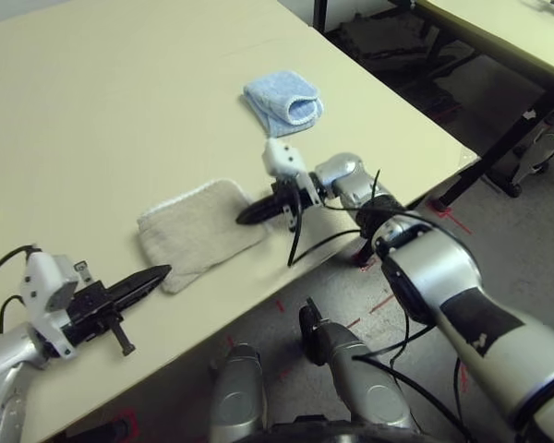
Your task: Fold the towel and set it aside.
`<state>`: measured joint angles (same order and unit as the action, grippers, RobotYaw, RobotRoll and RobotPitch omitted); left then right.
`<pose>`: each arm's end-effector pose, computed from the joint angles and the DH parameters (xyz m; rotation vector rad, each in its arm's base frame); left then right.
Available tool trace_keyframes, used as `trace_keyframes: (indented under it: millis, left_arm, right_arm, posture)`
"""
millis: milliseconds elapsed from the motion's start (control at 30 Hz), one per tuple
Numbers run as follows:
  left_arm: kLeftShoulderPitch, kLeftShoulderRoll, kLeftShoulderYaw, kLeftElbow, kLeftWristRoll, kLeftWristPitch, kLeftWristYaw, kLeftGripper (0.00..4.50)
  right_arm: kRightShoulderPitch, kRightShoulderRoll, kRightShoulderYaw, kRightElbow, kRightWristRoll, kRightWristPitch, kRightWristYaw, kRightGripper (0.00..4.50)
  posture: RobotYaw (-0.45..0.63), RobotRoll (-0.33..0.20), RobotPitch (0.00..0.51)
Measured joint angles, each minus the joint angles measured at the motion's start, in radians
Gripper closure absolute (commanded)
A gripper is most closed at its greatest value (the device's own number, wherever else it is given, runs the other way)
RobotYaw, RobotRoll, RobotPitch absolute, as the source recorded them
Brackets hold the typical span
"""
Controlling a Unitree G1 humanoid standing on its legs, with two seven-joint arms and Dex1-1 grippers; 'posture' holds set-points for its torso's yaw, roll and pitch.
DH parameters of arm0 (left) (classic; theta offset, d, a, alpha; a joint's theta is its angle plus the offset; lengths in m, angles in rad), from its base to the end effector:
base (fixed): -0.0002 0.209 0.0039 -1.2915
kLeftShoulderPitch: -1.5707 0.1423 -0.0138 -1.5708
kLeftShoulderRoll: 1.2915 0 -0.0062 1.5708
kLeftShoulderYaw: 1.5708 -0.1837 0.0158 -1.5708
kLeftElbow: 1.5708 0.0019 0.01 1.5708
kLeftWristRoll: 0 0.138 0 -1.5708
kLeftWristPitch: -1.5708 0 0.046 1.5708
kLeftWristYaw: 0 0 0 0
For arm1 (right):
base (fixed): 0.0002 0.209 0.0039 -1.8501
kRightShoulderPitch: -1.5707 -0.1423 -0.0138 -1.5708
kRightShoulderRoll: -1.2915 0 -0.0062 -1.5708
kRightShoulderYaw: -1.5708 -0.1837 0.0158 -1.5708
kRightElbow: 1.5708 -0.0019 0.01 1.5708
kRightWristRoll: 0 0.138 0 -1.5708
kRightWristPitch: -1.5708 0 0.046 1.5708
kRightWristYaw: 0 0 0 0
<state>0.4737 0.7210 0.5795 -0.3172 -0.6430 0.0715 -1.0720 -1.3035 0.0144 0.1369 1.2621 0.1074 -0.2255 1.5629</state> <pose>0.1074 0.3342 0.1436 0.2485 0.0667 -0.7297 0.3662 -0.0436 0.1952 -0.3296 -0.0354 1.9001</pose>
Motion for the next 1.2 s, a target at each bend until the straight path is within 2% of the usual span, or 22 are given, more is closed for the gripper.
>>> trace_keyframes:
  millis: [100,233,367,533,733,900,1200]
  left_arm:
    - [-0.048,0.029,0.03,-0.063,-0.056,0.054,0.031,4.5]
    - [-0.189,0.046,-0.005,-0.08,-0.082,0.107,0.086,4.5]
    - [-0.277,0.027,-0.114,-0.003,-0.013,0.105,0.107,4.5]
    - [-0.32,-0.004,-0.193,0.153,0.086,0.059,0.104,4.5]
    - [-0.315,0.002,-0.195,0.24,0.132,-0.002,0.083,4.5]
    - [-0.269,0.012,-0.118,0.239,0.122,-0.008,0.078,4.5]
    - [-0.171,0.05,0.025,0.184,0.059,0.009,0.046,4.5]
  right_arm:
    - [-0.034,0.023,-0.043,-0.008,0.02,0.023,0.014,4.46]
    - [-0.035,0.087,-0.052,-0.012,0.013,0.022,-0.009,4.46]
    - [-0.005,0.137,-0.04,-0.001,-0.027,0.001,-0.08,4.46]
    - [0.031,0.165,-0.008,0.025,-0.102,-0.013,-0.199,4.46]
    - [0.036,0.147,0.011,0.047,-0.174,-0.02,-0.304,4.46]
    - [0.034,0.071,0.007,0.056,-0.204,-0.016,-0.357,4.46]
    - [-0.029,-0.021,-0.046,0.067,-0.192,-0.004,-0.317,4.46]
  posture:
    - [0.04,0.0,0.236]
    - [0.04,0.0,0.237]
    - [0.04,0.0,0.243]
    - [0.03,0.0,0.249]
    - [0.05,0.0,0.253]
    - [0.05,0.0,0.251]
    - [0.05,0.0,0.253]
